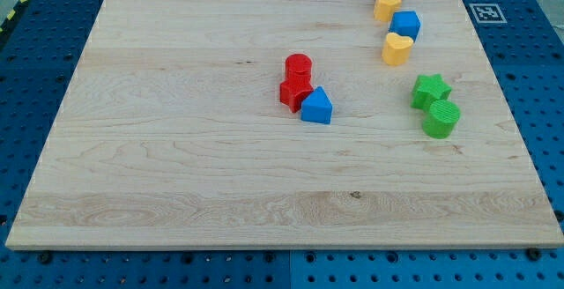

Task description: Push the blue cube slightly down

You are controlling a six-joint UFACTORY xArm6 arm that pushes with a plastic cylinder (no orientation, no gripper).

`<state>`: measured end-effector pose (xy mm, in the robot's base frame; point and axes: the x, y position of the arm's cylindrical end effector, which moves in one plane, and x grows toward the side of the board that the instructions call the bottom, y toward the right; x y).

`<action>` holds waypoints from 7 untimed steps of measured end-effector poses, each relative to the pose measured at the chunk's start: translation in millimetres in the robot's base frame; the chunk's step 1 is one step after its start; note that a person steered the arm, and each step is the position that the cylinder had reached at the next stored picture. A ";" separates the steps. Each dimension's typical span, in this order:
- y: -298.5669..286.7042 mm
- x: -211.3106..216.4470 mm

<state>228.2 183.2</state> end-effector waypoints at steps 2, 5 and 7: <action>-0.7 25.8; 29.9 51.8; 2.4 68.1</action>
<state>296.4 185.5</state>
